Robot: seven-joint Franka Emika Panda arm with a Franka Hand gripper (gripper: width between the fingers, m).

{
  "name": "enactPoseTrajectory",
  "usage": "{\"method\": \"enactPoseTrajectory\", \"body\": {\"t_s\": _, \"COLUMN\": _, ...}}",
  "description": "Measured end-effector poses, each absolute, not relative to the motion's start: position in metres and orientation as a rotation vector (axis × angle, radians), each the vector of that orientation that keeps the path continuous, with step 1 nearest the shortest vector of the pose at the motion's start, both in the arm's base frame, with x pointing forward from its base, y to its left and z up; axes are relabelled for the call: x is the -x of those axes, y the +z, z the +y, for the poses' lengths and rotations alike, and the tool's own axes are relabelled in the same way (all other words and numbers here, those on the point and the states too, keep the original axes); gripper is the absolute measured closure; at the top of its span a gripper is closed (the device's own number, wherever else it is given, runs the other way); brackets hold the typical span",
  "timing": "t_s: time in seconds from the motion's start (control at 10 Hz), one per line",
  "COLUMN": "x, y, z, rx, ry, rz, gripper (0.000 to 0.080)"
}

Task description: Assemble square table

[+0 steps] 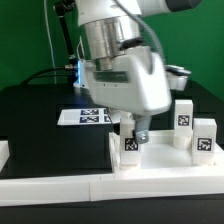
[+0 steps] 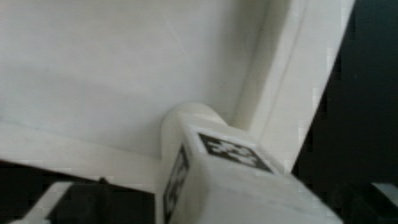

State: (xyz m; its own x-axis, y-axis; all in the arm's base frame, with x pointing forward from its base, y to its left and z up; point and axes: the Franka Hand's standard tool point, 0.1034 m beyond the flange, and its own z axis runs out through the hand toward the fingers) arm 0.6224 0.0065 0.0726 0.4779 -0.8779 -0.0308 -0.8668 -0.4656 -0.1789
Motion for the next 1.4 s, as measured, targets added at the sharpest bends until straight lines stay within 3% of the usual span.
{"method": "enactPoseTrajectory", "body": {"t_s": 0.4, "x": -0.6221, "y": 0.0716, "z": 0.0037, "rx": 2.755, "ry": -0.133, "rz": 1.15, "gripper": 0.015}}
{"method": "enactPoseTrajectory", "body": {"t_s": 0.6, "x": -0.6253, "y": 0.075, "z": 0.0109, "rx": 2.986, "ry": -0.174, "rz": 0.528, "gripper": 0.015}}
{"method": "enactPoseTrajectory", "body": {"t_s": 0.9, "x": -0.6248, "y": 0.0736, "z": 0.0087, "rx": 2.966, "ry": -0.169, "rz": 0.624, "gripper": 0.016}}
{"method": "enactPoseTrajectory", "body": {"t_s": 1.0, "x": -0.6246, "y": 0.0732, "z": 0.0089, "rx": 2.941, "ry": -0.163, "rz": 0.714, "gripper": 0.033}}
{"method": "enactPoseTrajectory", "body": {"t_s": 1.1, "x": -0.6244, "y": 0.0728, "z": 0.0088, "rx": 2.909, "ry": -0.155, "rz": 0.825, "gripper": 0.033}}
{"method": "enactPoseTrajectory", "body": {"t_s": 1.2, "x": -0.6241, "y": 0.0724, "z": 0.007, "rx": 2.879, "ry": -0.149, "rz": 0.92, "gripper": 0.0509}}
{"method": "enactPoseTrajectory", "body": {"t_s": 1.4, "x": -0.6241, "y": 0.0722, "z": 0.0062, "rx": 2.8, "ry": -0.137, "rz": 1.124, "gripper": 0.0506}}
